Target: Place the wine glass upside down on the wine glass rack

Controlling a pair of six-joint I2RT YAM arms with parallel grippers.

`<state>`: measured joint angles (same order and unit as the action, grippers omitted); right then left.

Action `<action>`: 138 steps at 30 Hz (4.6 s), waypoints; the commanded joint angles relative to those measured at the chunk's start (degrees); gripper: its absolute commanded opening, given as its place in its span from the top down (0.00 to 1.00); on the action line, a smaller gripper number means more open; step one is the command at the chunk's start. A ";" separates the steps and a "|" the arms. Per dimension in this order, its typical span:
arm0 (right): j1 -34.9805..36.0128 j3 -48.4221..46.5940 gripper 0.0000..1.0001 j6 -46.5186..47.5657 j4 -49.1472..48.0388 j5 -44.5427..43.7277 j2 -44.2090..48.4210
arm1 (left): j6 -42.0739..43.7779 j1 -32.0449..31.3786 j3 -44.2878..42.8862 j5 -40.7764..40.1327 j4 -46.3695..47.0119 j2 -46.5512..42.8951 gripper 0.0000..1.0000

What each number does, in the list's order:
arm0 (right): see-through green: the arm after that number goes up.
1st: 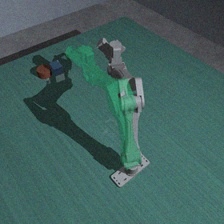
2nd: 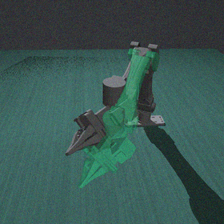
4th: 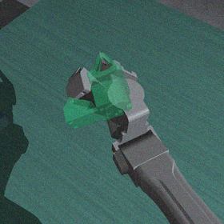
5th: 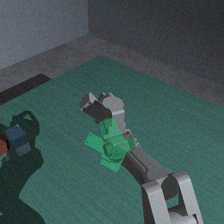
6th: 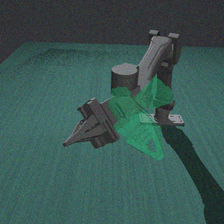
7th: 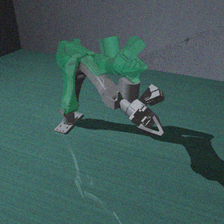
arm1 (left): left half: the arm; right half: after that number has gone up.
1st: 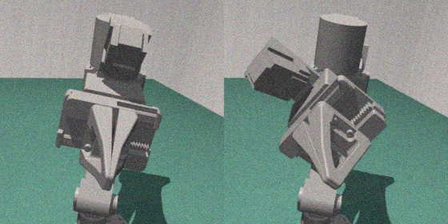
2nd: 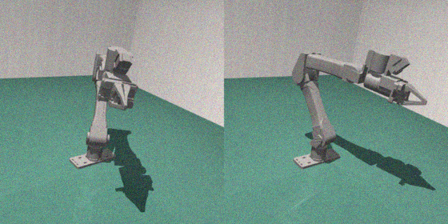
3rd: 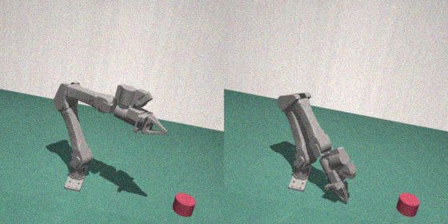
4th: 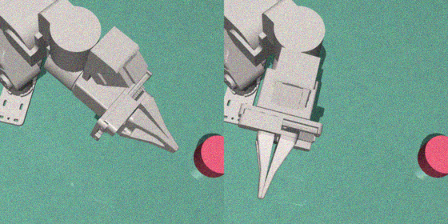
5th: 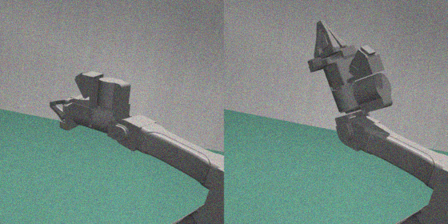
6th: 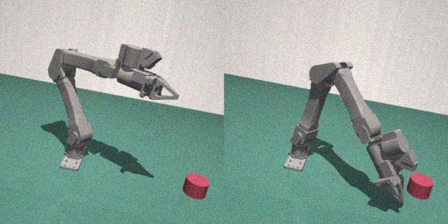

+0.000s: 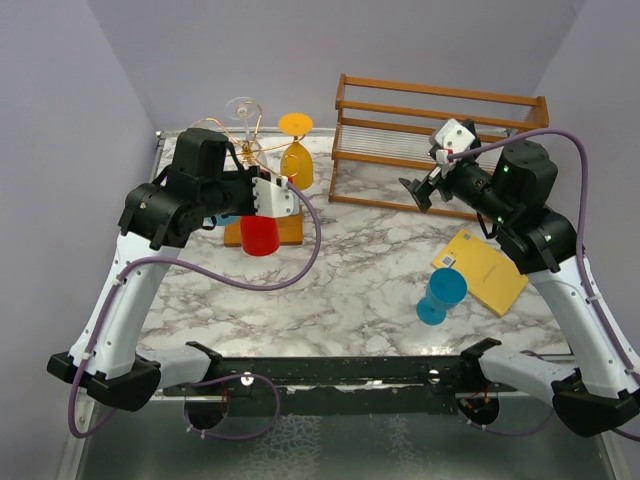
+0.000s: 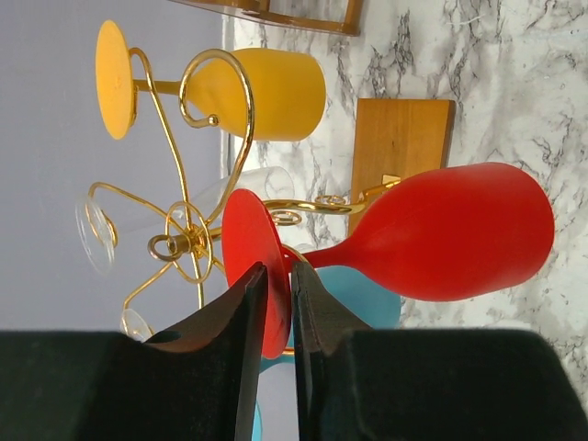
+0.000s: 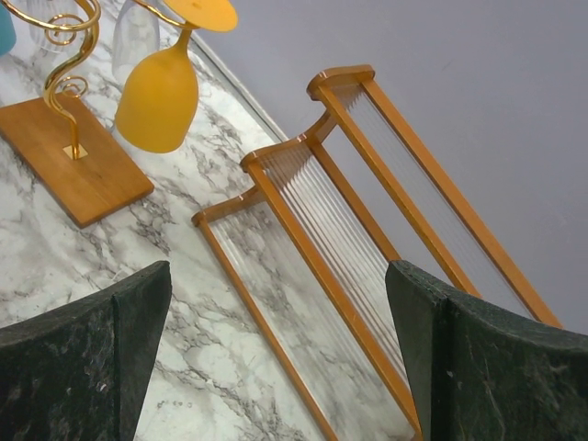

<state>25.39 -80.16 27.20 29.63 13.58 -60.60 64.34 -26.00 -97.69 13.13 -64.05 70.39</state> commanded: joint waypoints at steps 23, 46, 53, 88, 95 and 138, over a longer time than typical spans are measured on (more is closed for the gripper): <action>-5.45 4.51 0.00 6.26 3.82 -3.08 3.33 | -3.47 -0.20 -4.72 13.83 -1.15 -0.88 0.39; -12.64 14.25 0.05 7.94 32.89 4.30 7.73 | -31.19 -0.19 -9.37 -10.25 22.62 3.20 0.01; -12.64 16.23 0.10 8.81 37.96 3.05 11.34 | -29.59 -0.19 -7.02 -11.94 24.06 2.80 0.01; -12.64 13.45 0.96 16.33 31.96 10.02 3.44 | -28.08 -0.19 -3.56 -11.46 24.94 2.07 0.01; -12.64 5.51 0.97 19.02 26.15 15.87 3.67 | -31.57 -0.19 -3.47 -11.63 26.94 2.55 0.01; -12.55 -17.17 0.97 -14.57 1.29 23.56 -12.43 | -82.87 -0.20 -10.19 16.24 41.23 17.70 0.24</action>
<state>12.99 -95.83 13.58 32.51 35.00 -72.77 -16.34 -26.02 -108.12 28.69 -25.26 88.12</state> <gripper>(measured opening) 0.037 0.766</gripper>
